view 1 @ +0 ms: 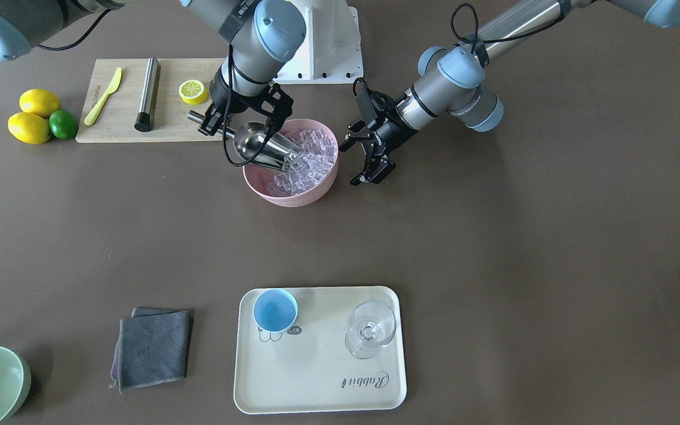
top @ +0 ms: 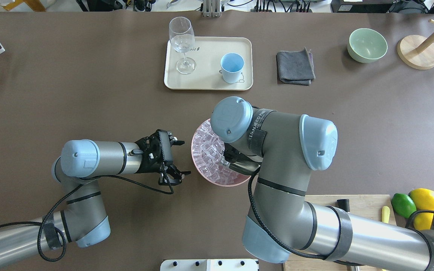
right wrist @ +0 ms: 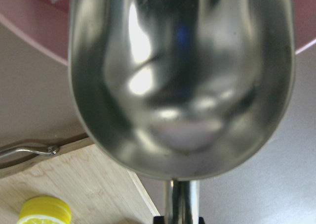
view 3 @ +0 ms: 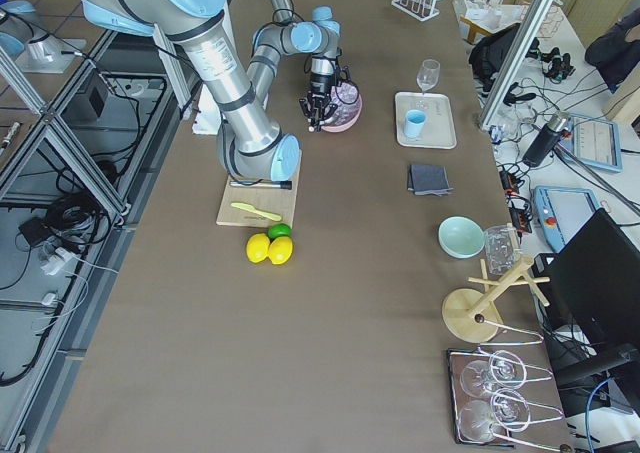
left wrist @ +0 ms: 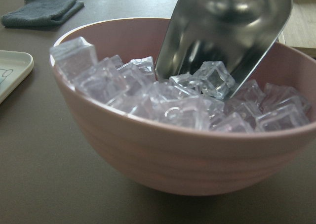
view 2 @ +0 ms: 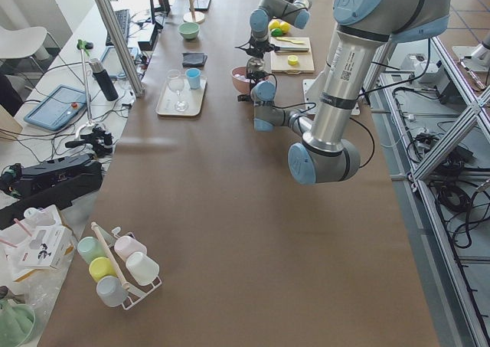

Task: Put ice in cup with scoop
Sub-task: 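Dig the scoop into the ice with the right gripper while the left steadies the bowl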

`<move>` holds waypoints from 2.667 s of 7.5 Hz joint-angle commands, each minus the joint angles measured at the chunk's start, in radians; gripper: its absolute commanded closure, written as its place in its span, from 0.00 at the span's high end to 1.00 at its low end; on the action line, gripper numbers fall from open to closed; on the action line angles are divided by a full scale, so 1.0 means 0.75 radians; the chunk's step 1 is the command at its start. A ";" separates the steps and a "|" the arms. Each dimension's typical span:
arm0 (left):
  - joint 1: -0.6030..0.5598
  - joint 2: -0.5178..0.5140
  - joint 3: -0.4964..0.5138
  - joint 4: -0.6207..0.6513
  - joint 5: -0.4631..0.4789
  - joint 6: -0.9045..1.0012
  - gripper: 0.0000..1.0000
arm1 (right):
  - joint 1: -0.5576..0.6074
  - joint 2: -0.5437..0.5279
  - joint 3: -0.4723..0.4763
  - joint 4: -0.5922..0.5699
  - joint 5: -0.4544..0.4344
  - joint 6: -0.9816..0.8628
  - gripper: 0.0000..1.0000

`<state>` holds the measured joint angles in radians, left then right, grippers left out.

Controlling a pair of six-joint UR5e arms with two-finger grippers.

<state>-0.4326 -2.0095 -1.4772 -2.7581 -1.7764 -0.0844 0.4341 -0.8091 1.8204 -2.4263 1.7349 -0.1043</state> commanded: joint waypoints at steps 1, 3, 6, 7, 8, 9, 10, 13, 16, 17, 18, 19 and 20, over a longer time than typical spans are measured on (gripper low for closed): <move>0.000 0.000 0.000 -0.002 0.000 0.000 0.99 | 0.000 -0.125 0.064 0.201 0.004 0.002 0.00; 0.000 0.000 0.000 -0.002 0.000 0.000 0.99 | 0.000 -0.158 0.074 0.289 0.014 0.002 0.00; 0.000 0.002 0.000 -0.002 0.000 0.000 0.99 | 0.000 -0.159 0.074 0.294 0.014 0.002 0.00; 0.000 0.002 0.000 -0.002 0.000 0.000 0.99 | 0.000 -0.159 0.086 0.294 0.014 0.002 0.00; 0.000 0.002 0.000 -0.002 0.000 0.000 0.99 | 0.000 -0.163 0.099 0.294 0.014 0.000 0.00; 0.000 0.002 0.000 -0.002 0.000 0.000 0.99 | 0.000 -0.179 0.115 0.316 0.014 0.000 0.00; 0.000 0.002 0.000 -0.002 0.000 0.000 0.99 | 0.000 -0.230 0.127 0.418 0.018 0.000 0.00; 0.000 0.002 0.000 -0.004 0.000 0.000 0.99 | 0.000 -0.267 0.144 0.500 0.045 0.004 0.00; 0.000 0.002 0.000 -0.004 0.000 0.000 0.99 | 0.000 -0.283 0.172 0.523 0.045 0.002 0.00; 0.000 0.002 0.000 -0.004 0.000 0.000 0.99 | 0.000 -0.316 0.178 0.588 0.047 0.004 0.00; 0.000 0.002 0.000 -0.004 0.000 0.000 0.99 | 0.000 -0.336 0.178 0.637 0.057 0.004 0.00; 0.000 0.002 0.000 -0.004 0.000 0.000 0.99 | 0.002 -0.341 0.180 0.656 0.057 0.004 0.00; 0.000 0.002 0.000 -0.004 0.000 0.000 0.99 | 0.002 -0.353 0.205 0.658 0.059 0.006 0.00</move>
<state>-0.4326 -2.0080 -1.4772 -2.7612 -1.7764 -0.0844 0.4348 -1.0586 1.9555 -1.9520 1.7763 -0.1012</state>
